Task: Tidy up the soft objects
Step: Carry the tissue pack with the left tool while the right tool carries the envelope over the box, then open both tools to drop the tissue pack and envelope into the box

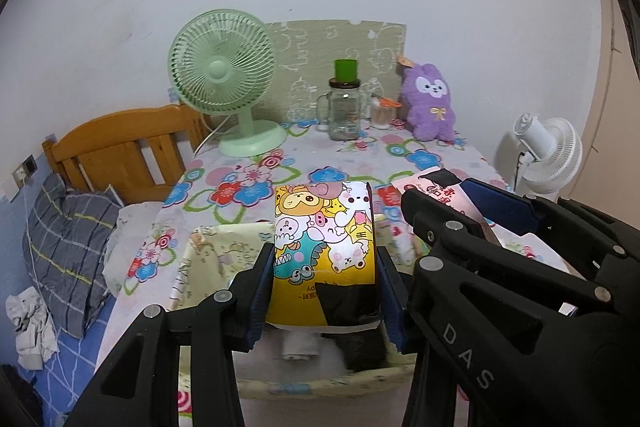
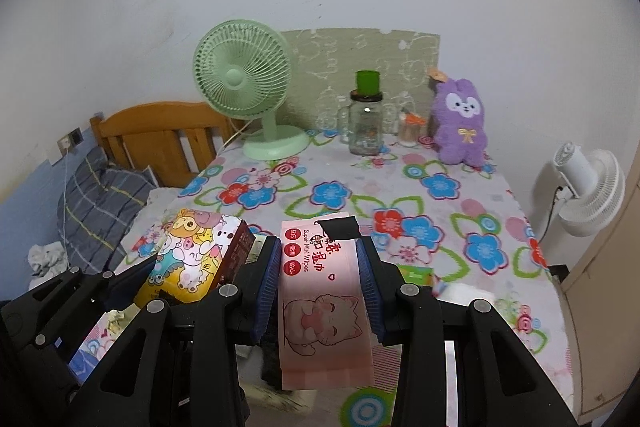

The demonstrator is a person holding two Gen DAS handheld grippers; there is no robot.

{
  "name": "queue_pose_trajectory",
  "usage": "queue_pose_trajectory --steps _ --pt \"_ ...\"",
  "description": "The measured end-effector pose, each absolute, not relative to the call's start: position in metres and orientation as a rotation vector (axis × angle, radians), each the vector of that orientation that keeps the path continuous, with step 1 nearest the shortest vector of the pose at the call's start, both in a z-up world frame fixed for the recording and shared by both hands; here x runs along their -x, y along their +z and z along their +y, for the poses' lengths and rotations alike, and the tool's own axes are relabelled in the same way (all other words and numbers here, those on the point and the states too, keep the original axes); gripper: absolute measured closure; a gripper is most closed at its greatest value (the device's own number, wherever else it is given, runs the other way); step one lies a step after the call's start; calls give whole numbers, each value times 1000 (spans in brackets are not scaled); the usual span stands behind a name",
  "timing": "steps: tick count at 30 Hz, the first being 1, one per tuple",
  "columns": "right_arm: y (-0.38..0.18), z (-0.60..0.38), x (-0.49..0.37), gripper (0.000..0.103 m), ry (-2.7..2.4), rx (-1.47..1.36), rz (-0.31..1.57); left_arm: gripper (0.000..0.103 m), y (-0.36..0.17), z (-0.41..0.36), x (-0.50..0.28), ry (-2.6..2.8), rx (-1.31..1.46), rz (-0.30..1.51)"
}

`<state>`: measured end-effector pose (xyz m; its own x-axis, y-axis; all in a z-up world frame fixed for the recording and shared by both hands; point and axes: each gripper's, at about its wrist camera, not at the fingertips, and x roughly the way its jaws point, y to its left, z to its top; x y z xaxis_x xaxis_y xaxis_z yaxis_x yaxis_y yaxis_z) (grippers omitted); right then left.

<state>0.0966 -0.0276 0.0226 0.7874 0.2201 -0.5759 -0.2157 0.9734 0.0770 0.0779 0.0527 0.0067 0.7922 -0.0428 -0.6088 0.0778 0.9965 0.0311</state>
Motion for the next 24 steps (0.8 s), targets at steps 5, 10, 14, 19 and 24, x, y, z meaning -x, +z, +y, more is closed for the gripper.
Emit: queue_pose_trajectory --steps 5,10,14,19,24 --pt "14 -7 -108 61 255 1 635 54 -3 70 -87 -42 -51 667" --pt "3 7 -119 61 260 -4 654 54 -13 84 -96 -35 -50 689" --pt "-6 16 -127 61 265 -10 672 54 -22 96 -103 -24 -42 708" --pt "-18 26 -136 61 274 -3 700 53 -36 110 -111 -2 -34 744" --pt "-33 36 -143 61 285 9 738 51 -48 115 -114 1 -39 786"
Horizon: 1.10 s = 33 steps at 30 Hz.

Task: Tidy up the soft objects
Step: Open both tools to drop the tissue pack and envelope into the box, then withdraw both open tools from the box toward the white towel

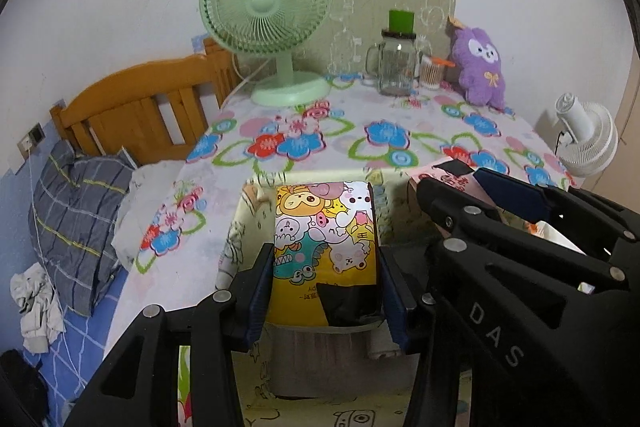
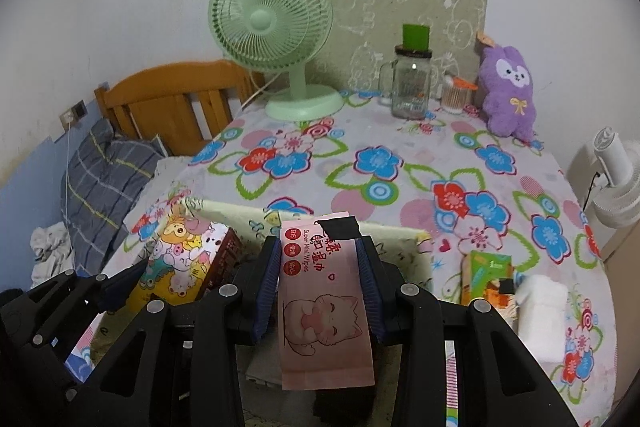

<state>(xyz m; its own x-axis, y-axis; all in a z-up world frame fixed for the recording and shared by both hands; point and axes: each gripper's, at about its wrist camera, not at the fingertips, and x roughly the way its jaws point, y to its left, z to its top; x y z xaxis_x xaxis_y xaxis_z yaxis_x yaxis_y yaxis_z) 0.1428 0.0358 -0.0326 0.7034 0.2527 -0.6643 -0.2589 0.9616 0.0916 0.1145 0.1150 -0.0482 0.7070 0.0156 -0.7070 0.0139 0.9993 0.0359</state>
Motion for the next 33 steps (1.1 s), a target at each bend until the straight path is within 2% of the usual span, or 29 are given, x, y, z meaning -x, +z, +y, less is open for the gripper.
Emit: queue_pose_trajectory --steps 3,5,10,12,14,16,22,33 --pt "-39 38 -145 61 290 13 755 47 -53 117 -115 -3 -31 803" --pt "-41 38 -146 60 289 18 760 36 -54 118 -115 -5 -24 804" --pt "-45 37 -146 58 286 26 773 27 -55 117 -114 -10 -23 808" --pt "-45 37 -144 52 291 32 772 25 -54 115 -113 -12 -26 805" --pt "-43 35 -141 32 291 35 758 21 -52 113 -110 -13 -29 800" --pt "-38 33 -136 27 287 42 728 20 -50 111 -108 -14 -28 792" --pt "-28 28 -129 17 290 54 702 14 -43 102 -101 -12 -48 768" --pt "-11 8 -109 9 285 54 643 10 -28 83 -85 -7 -54 725"
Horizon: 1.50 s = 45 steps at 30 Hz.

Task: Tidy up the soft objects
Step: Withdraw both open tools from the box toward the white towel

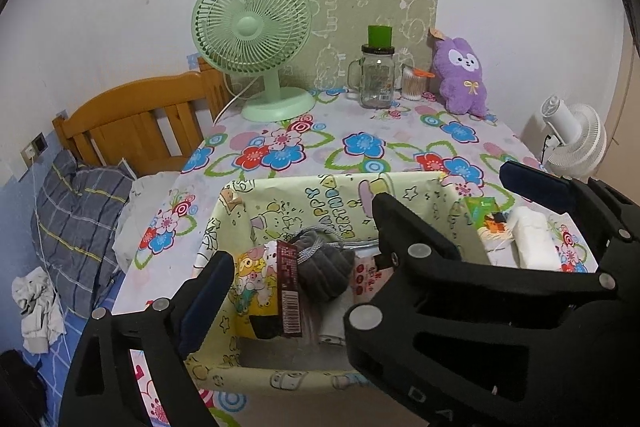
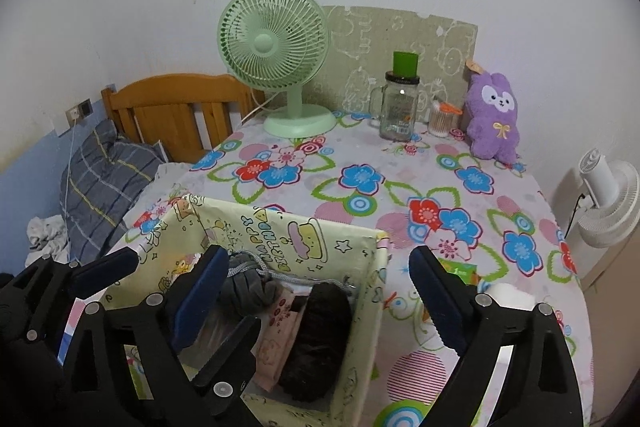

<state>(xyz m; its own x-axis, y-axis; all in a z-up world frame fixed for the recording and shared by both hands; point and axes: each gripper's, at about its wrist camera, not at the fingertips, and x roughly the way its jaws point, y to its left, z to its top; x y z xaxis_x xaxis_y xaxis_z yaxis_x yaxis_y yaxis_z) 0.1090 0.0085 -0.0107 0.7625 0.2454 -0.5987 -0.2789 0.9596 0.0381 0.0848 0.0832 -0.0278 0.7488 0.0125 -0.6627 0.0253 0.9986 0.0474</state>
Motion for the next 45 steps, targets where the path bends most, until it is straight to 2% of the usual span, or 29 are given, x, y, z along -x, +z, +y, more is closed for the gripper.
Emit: queue_pose_trajectory --steps 18,29,45 --pt "15 -25 -81 6 264 54 578 9 -7 51 -62 -10 -62 666" --pt "25 -46 -68 4 246 53 543 0 2 32 -50 -19 -59 632" --pt "22 -82 -58 4 213 42 527 0 -1 -1 -47 -55 -51 632"
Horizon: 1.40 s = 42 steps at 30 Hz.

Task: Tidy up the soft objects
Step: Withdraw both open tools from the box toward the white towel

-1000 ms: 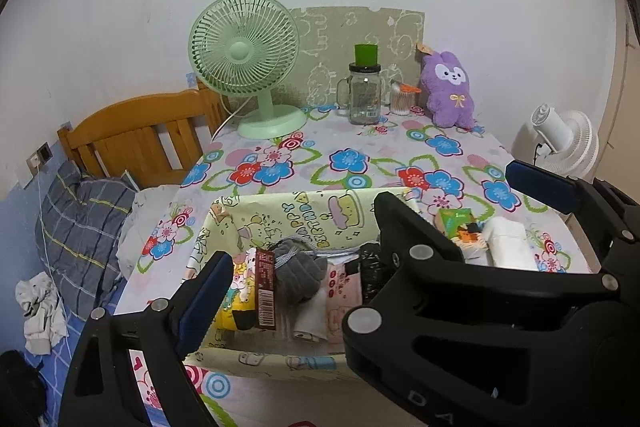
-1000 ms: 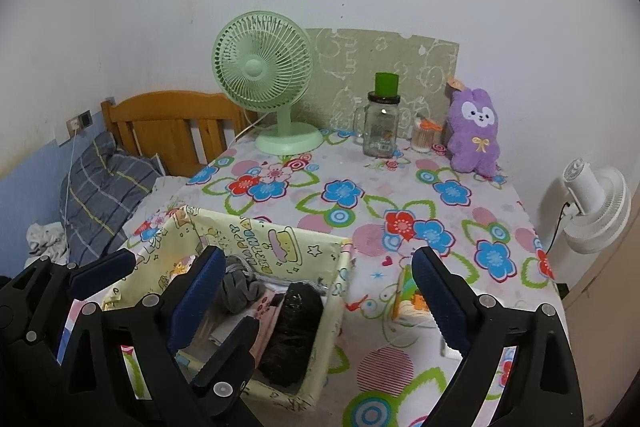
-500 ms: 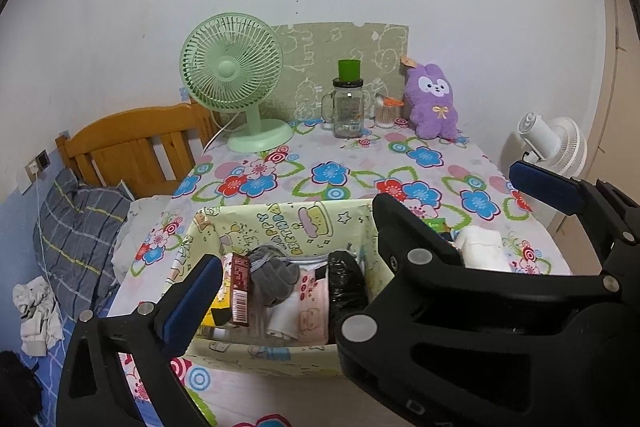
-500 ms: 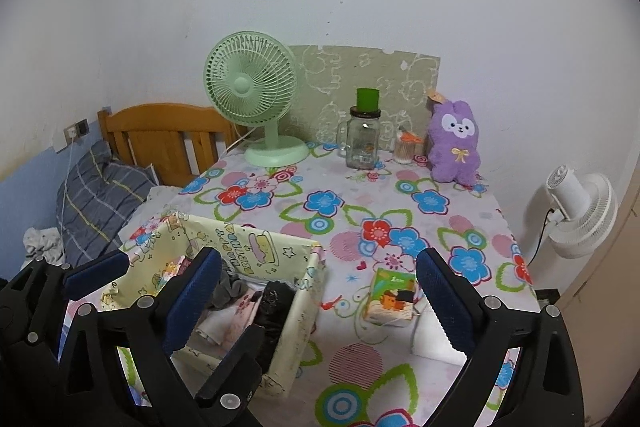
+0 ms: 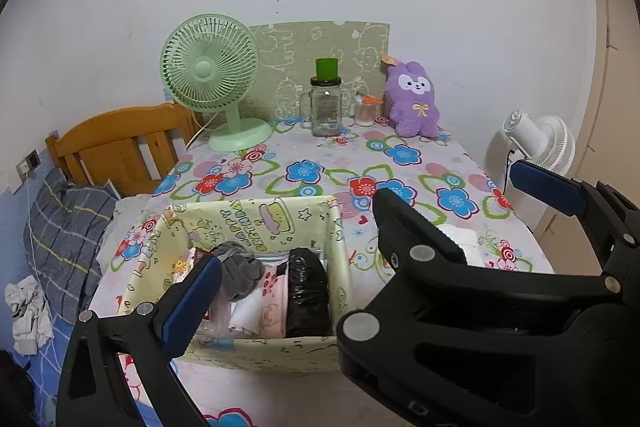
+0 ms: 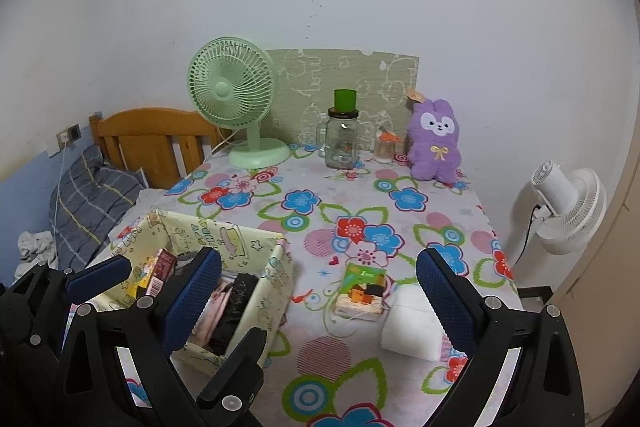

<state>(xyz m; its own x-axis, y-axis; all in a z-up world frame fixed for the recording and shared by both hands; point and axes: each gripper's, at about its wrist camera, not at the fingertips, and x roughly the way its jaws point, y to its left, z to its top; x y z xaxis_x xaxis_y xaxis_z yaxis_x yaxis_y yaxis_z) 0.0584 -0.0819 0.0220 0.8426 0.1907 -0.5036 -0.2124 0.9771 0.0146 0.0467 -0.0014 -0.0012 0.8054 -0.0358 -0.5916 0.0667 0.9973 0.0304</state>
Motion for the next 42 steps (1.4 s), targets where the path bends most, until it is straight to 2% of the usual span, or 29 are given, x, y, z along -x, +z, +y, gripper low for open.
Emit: queue_pose_trajectory --steps 28,42 --pt "-16 -150 -70 4 168 16 534 0 -34 -66 -63 -120 -56 651" --pt "-45 -180 -88 4 132 -8 585 1 -60 -94 -81 -147 -56 720"
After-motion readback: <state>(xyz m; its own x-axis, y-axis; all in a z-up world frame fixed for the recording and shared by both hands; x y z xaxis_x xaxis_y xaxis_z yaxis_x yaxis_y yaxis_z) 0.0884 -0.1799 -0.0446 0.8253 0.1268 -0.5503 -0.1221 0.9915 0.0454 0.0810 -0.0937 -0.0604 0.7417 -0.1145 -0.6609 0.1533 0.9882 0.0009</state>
